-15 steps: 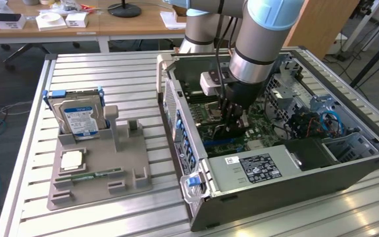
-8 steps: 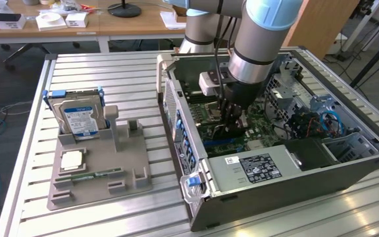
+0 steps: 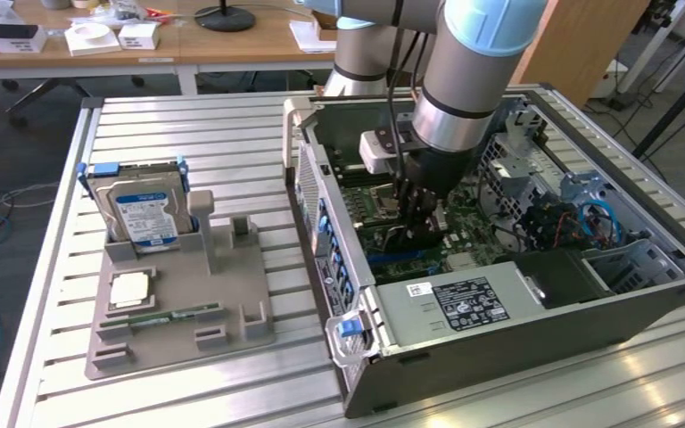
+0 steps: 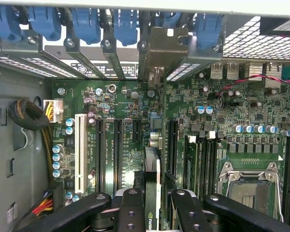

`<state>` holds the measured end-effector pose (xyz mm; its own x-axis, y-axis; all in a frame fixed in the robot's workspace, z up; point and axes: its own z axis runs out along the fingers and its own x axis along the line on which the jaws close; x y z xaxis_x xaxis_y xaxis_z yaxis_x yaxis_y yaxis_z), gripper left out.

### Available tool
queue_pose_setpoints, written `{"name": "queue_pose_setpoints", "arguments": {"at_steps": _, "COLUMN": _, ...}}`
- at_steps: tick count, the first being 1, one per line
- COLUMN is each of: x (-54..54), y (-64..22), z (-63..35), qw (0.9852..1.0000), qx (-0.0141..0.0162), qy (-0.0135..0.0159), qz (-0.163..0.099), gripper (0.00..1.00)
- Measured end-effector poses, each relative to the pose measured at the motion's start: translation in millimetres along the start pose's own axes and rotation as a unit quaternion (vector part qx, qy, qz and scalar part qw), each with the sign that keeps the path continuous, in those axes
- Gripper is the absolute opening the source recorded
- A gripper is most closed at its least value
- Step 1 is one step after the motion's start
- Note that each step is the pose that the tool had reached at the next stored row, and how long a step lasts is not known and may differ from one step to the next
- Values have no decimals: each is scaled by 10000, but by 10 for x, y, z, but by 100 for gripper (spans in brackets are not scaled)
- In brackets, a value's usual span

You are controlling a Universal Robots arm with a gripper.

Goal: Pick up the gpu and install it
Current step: 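Insert the gpu into the slot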

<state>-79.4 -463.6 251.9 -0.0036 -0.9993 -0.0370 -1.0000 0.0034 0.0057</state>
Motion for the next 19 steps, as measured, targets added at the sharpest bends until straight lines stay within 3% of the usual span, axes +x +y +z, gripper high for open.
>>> {"name": "queue_pose_setpoints", "arguments": {"at_steps": 19, "x": 1, "y": 0, "z": 29, "qw": 10000, "qx": 0, "qy": 0, "qz": 0, "gripper": 26}}
